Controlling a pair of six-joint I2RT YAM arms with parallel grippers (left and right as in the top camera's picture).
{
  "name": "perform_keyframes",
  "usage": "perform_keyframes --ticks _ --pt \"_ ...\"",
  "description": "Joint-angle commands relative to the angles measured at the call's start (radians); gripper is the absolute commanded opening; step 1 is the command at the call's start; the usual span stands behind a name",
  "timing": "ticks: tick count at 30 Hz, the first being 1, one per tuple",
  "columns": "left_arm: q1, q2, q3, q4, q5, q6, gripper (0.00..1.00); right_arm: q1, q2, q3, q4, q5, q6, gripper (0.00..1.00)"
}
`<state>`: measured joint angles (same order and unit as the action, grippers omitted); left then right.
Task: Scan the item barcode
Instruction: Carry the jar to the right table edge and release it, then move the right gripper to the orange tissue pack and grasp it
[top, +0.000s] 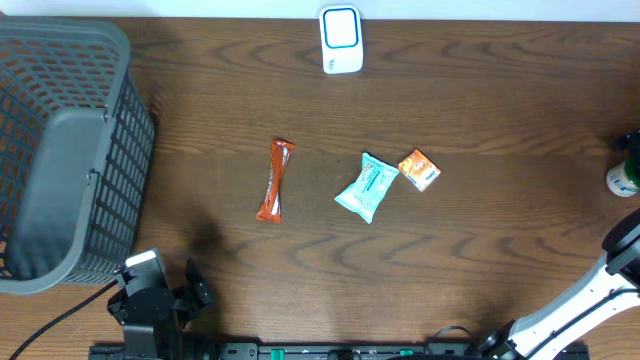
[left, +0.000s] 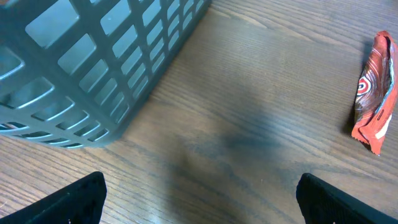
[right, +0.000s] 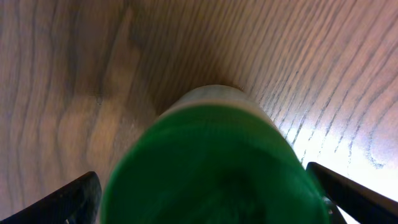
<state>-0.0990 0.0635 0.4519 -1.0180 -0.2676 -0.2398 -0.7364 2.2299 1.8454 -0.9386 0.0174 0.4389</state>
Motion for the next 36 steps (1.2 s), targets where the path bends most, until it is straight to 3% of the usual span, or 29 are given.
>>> perform_keyframes --ticks 1,9,19,25,30,36 --pt "0.004 0.000 -0.003 -0.001 -0.005 -0.009 0.98 0.001 -0.059 0.023 -0.009 -0.010 -0.031 0.99" --pt "0.004 0.000 -0.003 -0.001 -0.005 -0.009 0.98 0.067 -0.350 0.029 -0.016 -0.220 -0.013 0.99" --pt "0.004 0.000 -0.003 -0.001 -0.005 -0.009 0.98 0.385 -0.593 0.029 -0.168 -0.223 -0.013 0.99" --pt "0.004 0.000 -0.003 -0.001 -0.005 -0.009 0.98 0.614 -0.564 -0.003 -0.224 -0.307 -0.005 0.99" --pt "0.004 0.000 -0.003 -0.001 -0.005 -0.010 0.98 0.752 -0.463 -0.031 -0.348 -0.269 0.277 0.99" --pt "0.004 0.000 -0.003 -0.001 -0.005 -0.010 0.98 0.853 -0.253 -0.043 -0.316 -0.238 0.325 0.99"
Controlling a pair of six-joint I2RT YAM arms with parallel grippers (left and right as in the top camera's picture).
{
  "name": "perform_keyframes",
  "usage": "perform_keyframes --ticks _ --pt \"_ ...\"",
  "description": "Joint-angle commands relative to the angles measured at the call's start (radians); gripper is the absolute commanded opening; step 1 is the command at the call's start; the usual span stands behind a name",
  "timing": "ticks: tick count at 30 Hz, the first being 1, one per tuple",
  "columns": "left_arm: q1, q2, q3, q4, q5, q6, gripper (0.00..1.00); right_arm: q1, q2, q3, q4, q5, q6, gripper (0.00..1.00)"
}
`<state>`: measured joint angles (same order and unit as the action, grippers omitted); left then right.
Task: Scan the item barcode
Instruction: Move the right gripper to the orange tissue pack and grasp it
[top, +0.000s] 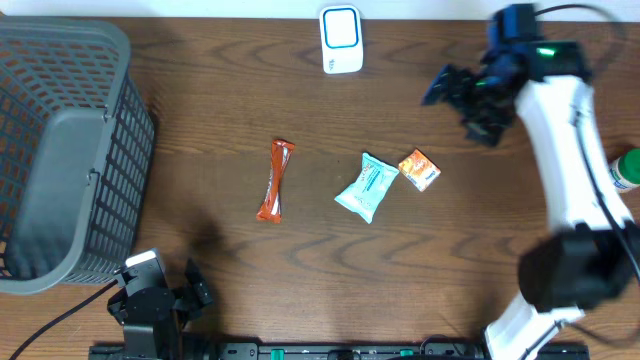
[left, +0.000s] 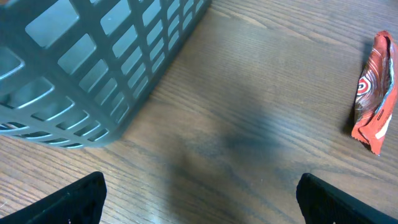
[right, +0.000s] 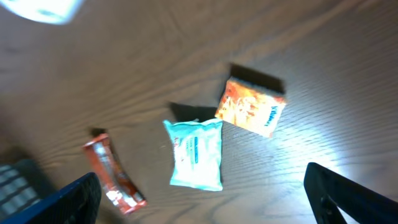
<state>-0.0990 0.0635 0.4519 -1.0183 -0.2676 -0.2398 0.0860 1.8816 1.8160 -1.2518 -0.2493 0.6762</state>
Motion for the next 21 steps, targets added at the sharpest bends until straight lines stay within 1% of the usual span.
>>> perform_keyframes --ticks 1,3,9,13,16,21 --pt "0.004 0.000 -0.003 -0.001 -0.005 -0.010 0.97 0.032 0.131 -0.014 -0.018 0.037 0.114 0.99" --pt "0.004 0.000 -0.003 -0.001 -0.005 -0.009 0.98 0.033 0.212 -0.014 -0.042 0.038 0.146 0.99" --pt "0.004 0.000 -0.003 -0.001 -0.005 -0.010 0.98 0.034 0.341 -0.014 -0.025 0.066 0.126 0.99" --pt "0.004 0.000 -0.003 -0.001 -0.005 -0.010 0.98 0.034 0.396 -0.014 0.039 0.076 0.078 0.99" --pt "0.004 0.000 -0.003 -0.001 -0.005 -0.009 0.98 0.041 0.415 -0.023 0.033 0.090 0.077 0.99" --pt "0.004 0.000 -0.003 -0.001 -0.005 -0.010 0.98 0.071 0.427 -0.091 0.081 0.117 0.078 0.99"
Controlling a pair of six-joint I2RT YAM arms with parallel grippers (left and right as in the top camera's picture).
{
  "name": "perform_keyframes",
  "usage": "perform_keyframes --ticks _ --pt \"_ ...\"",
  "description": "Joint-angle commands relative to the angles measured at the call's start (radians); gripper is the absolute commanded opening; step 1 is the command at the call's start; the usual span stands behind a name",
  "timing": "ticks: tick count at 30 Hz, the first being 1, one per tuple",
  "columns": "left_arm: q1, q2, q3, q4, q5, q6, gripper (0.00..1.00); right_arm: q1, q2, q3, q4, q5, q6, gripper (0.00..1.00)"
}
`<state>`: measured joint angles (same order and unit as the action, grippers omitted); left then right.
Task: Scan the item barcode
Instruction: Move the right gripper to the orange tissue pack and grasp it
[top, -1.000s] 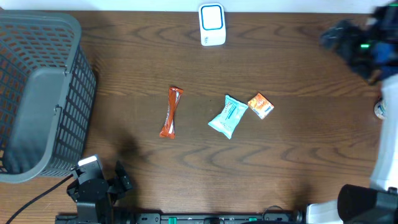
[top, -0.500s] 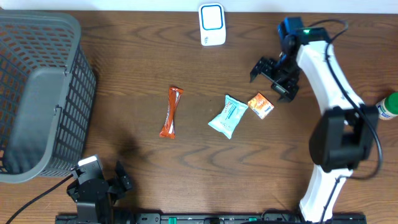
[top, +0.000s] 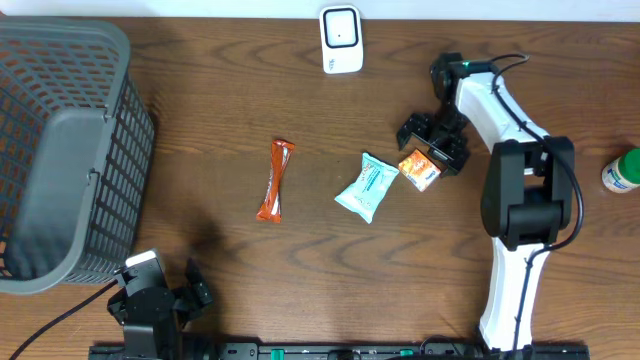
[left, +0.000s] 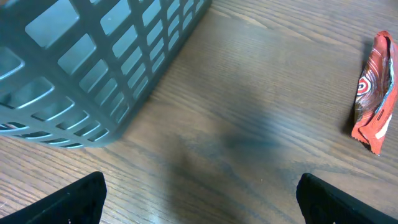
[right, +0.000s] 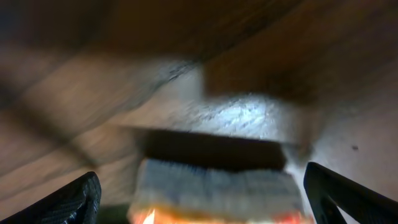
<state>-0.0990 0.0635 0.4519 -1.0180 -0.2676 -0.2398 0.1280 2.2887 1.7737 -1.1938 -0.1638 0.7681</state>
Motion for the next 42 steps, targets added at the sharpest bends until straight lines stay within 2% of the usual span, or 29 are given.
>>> perform_keyframes --ticks 1,4,11,16,22,30,42 --pt "0.004 0.000 -0.003 -0.001 -0.005 -0.009 0.98 0.036 0.020 -0.073 0.043 0.032 -0.014 0.99" --pt "0.004 0.000 -0.003 -0.001 -0.005 -0.009 0.98 0.044 0.020 -0.130 0.075 0.032 -0.013 0.96" --pt "0.004 0.000 -0.003 -0.001 -0.005 -0.009 0.98 0.043 0.019 -0.172 0.102 0.035 -0.014 0.72" --pt "0.004 0.000 -0.003 -0.001 -0.005 -0.009 0.98 0.043 0.019 -0.171 0.088 0.035 -0.029 0.66" --pt "0.004 0.000 -0.003 -0.001 -0.005 -0.009 0.98 0.042 0.019 -0.148 0.005 0.035 -0.075 0.65" --pt "0.004 0.000 -0.003 -0.001 -0.005 -0.009 0.98 0.021 0.019 -0.016 -0.234 -0.017 -0.198 0.65" --pt "0.004 0.000 -0.003 -0.001 -0.005 -0.010 0.98 0.014 0.019 0.071 -0.437 -0.406 -0.474 0.66"
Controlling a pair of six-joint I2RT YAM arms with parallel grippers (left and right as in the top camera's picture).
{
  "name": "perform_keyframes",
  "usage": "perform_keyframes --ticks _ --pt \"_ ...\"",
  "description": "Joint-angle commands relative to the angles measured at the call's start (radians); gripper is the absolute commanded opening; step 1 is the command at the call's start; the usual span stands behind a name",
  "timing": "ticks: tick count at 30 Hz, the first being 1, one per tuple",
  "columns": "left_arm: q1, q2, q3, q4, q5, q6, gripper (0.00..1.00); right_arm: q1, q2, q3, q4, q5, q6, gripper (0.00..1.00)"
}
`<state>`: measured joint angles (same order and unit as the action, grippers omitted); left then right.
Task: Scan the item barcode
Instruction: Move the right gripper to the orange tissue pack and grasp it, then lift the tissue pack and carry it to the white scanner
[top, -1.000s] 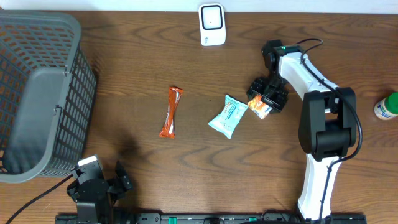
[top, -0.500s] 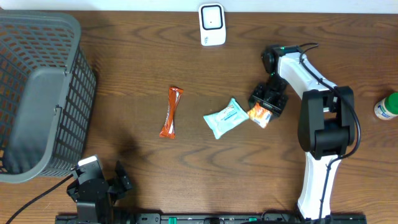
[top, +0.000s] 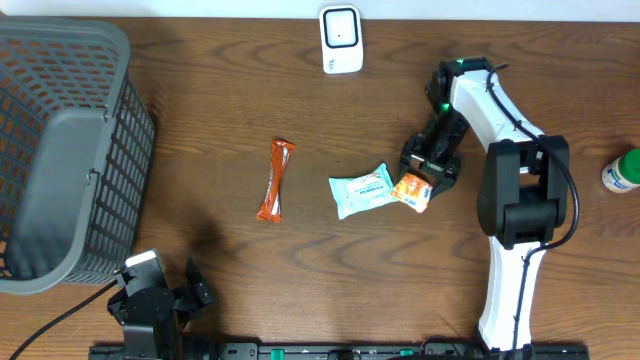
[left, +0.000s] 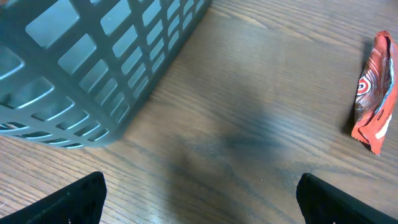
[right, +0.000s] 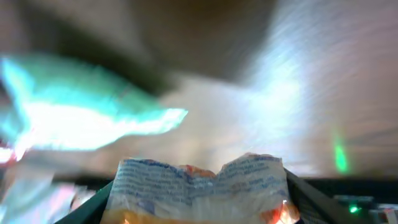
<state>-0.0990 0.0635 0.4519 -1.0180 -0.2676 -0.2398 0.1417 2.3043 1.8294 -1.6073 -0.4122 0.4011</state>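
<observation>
My right gripper (top: 424, 172) is down at the orange snack packet (top: 412, 190) in the middle right of the table, shut on it. In the right wrist view the creased packet (right: 199, 183) fills the space between the fingers (right: 93, 206); the view is blurred. A teal packet (top: 362, 190) lies touching its left side. A red-orange bar (top: 276, 180) lies further left and also shows as the bar (left: 373, 93) in the left wrist view. The white scanner (top: 341, 38) stands at the back edge. My left gripper (left: 199, 205) rests open at the front left, holding nothing.
A grey plastic basket (top: 60, 150) takes up the left side and stands close to the left gripper as the basket (left: 93, 56). A green-capped bottle (top: 622, 172) stands at the far right edge.
My right gripper has shut on the orange packet, which now sits a little nearer the front. The teal packet has turned to lie more level. The left arm has not moved.
My right gripper was first at the right edge over the green-capped bottle. Then it was open, high over the back right of the table. Then it stood open down at the orange packet, and now it is shut on that packet. The left gripper stayed put.
</observation>
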Motion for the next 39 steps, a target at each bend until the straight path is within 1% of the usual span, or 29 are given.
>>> perform_keyframes --ticks 1,6,14,18,24,29,31,35,39 --pt "0.004 0.000 -0.003 -0.001 -0.005 -0.009 0.98 0.001 0.003 0.015 -0.035 -0.171 -0.111 0.65" --pt "0.004 0.000 -0.003 -0.001 -0.005 -0.010 0.98 0.003 0.003 0.015 -0.063 -0.185 -0.111 0.63" --pt "0.004 0.000 -0.003 -0.001 -0.005 -0.009 0.98 0.004 0.003 0.015 -0.095 -0.188 -0.111 0.63" --pt "0.004 0.000 -0.003 -0.001 -0.005 -0.009 0.98 0.004 0.003 0.015 -0.095 -0.208 -0.111 0.65" --pt "0.004 0.000 -0.003 -0.001 -0.005 -0.010 0.98 0.013 0.003 0.022 -0.081 -0.256 -0.110 0.63" --pt "0.004 0.000 -0.003 -0.001 -0.005 -0.009 0.98 0.047 0.003 0.095 -0.066 -0.280 -0.101 0.58" --pt "0.004 0.000 -0.003 -0.001 -0.005 -0.009 0.98 0.063 0.003 0.159 -0.055 -0.270 -0.085 0.59" --pt "0.004 0.000 -0.003 -0.001 -0.005 -0.010 0.98 0.083 0.003 0.271 0.012 -0.262 -0.064 0.60" --pt "0.004 0.000 -0.003 -0.001 -0.005 -0.009 0.98 0.096 0.003 0.353 0.191 -0.178 0.033 0.60"
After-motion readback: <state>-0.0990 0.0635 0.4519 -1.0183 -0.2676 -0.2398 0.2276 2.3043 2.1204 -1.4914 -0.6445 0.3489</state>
